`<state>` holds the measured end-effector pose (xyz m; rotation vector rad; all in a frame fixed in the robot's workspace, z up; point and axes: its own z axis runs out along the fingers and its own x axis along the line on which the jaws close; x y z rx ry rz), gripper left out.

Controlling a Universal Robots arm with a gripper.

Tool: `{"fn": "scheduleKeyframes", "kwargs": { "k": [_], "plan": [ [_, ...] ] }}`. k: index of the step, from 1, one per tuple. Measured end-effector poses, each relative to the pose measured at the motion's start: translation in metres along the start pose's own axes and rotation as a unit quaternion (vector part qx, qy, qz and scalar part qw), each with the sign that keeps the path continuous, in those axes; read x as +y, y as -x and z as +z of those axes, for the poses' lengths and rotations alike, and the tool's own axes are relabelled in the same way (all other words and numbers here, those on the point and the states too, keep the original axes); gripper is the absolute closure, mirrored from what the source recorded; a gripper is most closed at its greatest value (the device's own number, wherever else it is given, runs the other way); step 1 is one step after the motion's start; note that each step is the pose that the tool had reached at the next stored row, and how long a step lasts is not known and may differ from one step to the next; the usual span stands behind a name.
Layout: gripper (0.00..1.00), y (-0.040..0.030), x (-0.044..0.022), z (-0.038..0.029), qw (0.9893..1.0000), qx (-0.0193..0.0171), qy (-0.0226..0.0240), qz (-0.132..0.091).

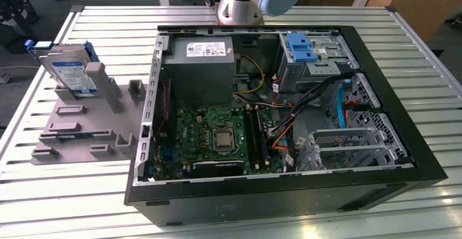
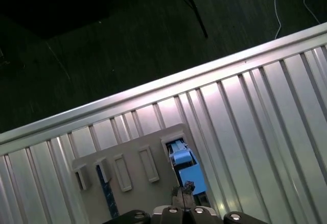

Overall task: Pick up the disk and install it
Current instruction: 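Pick up the disk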

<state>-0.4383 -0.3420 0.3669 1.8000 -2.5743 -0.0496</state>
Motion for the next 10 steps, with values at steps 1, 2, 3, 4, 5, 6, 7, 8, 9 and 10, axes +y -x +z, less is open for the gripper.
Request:
{"fn": "scheduleKeyframes", "kwargs": {
  "k": [1, 2, 3, 4, 5, 6, 7, 8, 9, 10],
  "plan": [
    [0.89, 0.0, 0.0, 0.0, 1.0, 0.0, 0.0, 0.0],
    [0.89, 0.0, 0.0, 0.0, 1.0, 0.0, 0.0, 0.0],
    [0.89, 0.0, 0.0, 0.0, 1.0, 0.0, 0.0, 0.0],
    [0.89, 0.0, 0.0, 0.0, 1.0, 0.0, 0.0, 0.0],
    [0.89, 0.0, 0.0, 0.0, 1.0, 0.0, 0.0, 0.0],
    [0.89, 0.0, 0.0, 0.0, 1.0, 0.0, 0.0, -0.001],
    [0.89, 0.0, 0.0, 0.0, 1.0, 0.0, 0.0, -0.001],
    [0.89, 0.0, 0.0, 0.0, 1.0, 0.0, 0.0, -0.001],
    [0.89, 0.0, 0.0, 0.0, 1.0, 0.0, 0.0, -0.001],
    [0.89, 0.0, 0.0, 0.0, 1.0, 0.0, 0.0, -0.001]
  ]
}}
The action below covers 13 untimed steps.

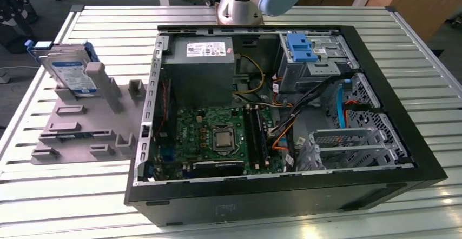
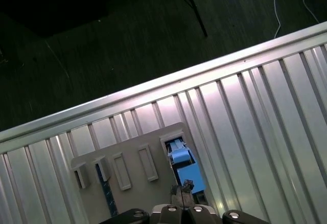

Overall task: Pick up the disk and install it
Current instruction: 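Pick up the disk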

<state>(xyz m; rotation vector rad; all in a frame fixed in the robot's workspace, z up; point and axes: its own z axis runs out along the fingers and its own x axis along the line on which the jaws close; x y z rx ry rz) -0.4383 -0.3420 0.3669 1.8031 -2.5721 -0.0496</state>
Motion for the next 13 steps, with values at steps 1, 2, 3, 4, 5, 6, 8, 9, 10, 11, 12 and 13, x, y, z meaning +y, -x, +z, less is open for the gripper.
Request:
{"fn": "scheduleKeyframes", "kwargs": {
  "k": [1, 2, 3, 4, 5, 6, 8, 9, 10, 11, 12, 13],
  "plan": [
    [0.89, 0.0, 0.0, 0.0, 1.0, 0.0, 0.0, 0.0],
    [0.89, 0.0, 0.0, 0.0, 1.0, 0.0, 0.0, 0.0],
    [0.89, 0.0, 0.0, 0.0, 1.0, 0.0, 0.0, 0.0],
    [0.89, 0.0, 0.0, 0.0, 1.0, 0.0, 0.0, 0.0],
    [0.89, 0.0, 0.0, 0.0, 1.0, 0.0, 0.0, 0.0],
    [0.89, 0.0, 0.0, 0.0, 1.0, 0.0, -0.0001, 0.0],
    [0.89, 0.0, 0.0, 0.0, 1.0, -0.0001, -0.0002, -0.001],
    [0.89, 0.0, 0.0, 0.0, 1.0, 0.0, -0.0001, -0.003],
    [0.89, 0.0, 0.0001, 0.0, 1.0, 0.0001, 0.0, -0.006],
    [0.89, 0.0, 0.0001, 0.0, 0.9999, 0.0003, 0.0001, -0.013],
    [0.89, 0.0, 0.0001, 0.0001, 0.9998, 0.0004, 0.0001, -0.021],
    [0.89, 0.0, 0.0, 0.0003, 0.9995, 0.0006, 0.0002, -0.03]
  ]
}}
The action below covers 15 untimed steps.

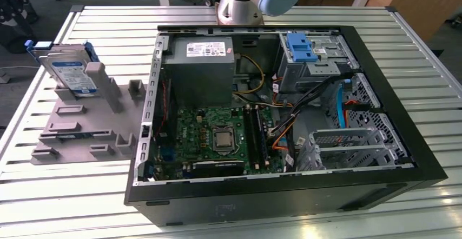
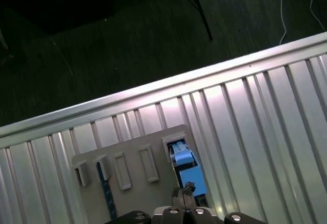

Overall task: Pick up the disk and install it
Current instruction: 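Pick up the disk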

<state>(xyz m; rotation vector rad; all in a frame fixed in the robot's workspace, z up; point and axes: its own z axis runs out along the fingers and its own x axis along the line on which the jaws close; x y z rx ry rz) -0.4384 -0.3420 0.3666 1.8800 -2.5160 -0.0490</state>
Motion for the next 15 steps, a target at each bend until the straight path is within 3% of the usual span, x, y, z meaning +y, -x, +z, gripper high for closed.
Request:
{"fn": "scheduleKeyframes", "kwargs": {
  "k": [5, 15],
  "plan": [
    [0.89, -0.0001, -0.0001, 0.0006, 0.9991, 0.001, 0.0002, -0.043],
    [0.89, -0.0001, -0.0001, 0.0013, 0.9985, 0.0009, -0.0007, -0.055]
  ]
}}
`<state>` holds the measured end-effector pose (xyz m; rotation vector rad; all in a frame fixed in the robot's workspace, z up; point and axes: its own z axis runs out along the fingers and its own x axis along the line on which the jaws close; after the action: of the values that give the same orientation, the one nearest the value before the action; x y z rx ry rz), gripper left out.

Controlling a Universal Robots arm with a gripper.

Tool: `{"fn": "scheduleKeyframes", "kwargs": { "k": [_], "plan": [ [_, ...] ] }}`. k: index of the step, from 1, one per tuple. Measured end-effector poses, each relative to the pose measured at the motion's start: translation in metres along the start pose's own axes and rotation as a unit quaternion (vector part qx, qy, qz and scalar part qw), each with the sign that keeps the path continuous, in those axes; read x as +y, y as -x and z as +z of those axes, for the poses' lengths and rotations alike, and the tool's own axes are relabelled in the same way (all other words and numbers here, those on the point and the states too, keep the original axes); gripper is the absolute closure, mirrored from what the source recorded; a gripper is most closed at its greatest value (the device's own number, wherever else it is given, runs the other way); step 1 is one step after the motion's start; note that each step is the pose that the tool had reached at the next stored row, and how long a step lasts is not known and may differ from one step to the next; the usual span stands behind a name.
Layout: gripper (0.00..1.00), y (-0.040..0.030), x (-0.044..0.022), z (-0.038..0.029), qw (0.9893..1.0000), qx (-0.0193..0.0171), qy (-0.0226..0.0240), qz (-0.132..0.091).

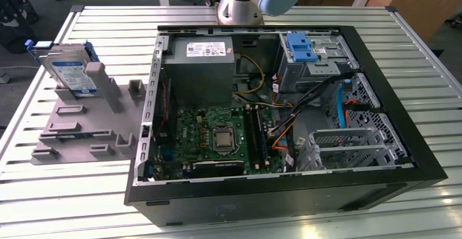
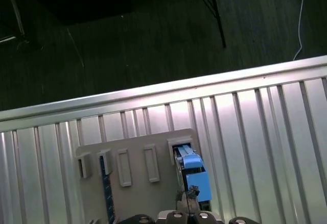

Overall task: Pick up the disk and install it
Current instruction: 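Pick up the disk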

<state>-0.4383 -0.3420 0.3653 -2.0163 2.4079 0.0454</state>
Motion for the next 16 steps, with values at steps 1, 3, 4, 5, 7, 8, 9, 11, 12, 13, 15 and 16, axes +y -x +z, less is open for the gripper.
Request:
{"fn": "scheduleKeyframes", "kwargs": {
  "k": [1, 3, 4, 5, 7, 8, 9, 11, 12, 13, 15, 16],
  "plan": [
    [0.89, 0.0, 0.0, 0.0002, 1.0, 0.0002, 0.0001, -0.01],
    [0.89, 0.0, 0.0, 0.0003, 0.9996, 0.0006, 0.0005, -0.028],
    [0.89, 0.0, 0.0, 0.0004, 0.9993, 0.0008, 0.0006, -0.036],
    [0.89, 0.0, 0.0, 0.0005, 0.999, 0.001, 0.0008, -0.045],
    [0.89, 0.0, 0.0, 0.0005, 0.9983, 0.0013, 0.0011, -0.058],
    [0.89, 0.0, 0.0, 0.0004, 0.9983, 0.0013, 0.0012, -0.058],
    [0.89, 0.0, 0.0, 0.0005, 0.9983, 0.0013, 0.0011, -0.058],
    [0.89, 0.0, 0.0, 0.0005, 0.9983, 0.0013, 0.0011, -0.058],
    [0.89, 0.0, 0.0, 0.0005, 0.9983, 0.0013, 0.0011, -0.058],
    [0.89, 0.0, 0.0, 0.0005, 0.9983, 0.0013, 0.0011, -0.058],
    [0.76, 0.0, 0.0, 0.0005, 0.9983, 0.0013, 0.0011, -0.058],
    [0.76, 0.0, 0.0, 0.0005, 0.9983, 0.0013, 0.0011, -0.058]
  ]
}}
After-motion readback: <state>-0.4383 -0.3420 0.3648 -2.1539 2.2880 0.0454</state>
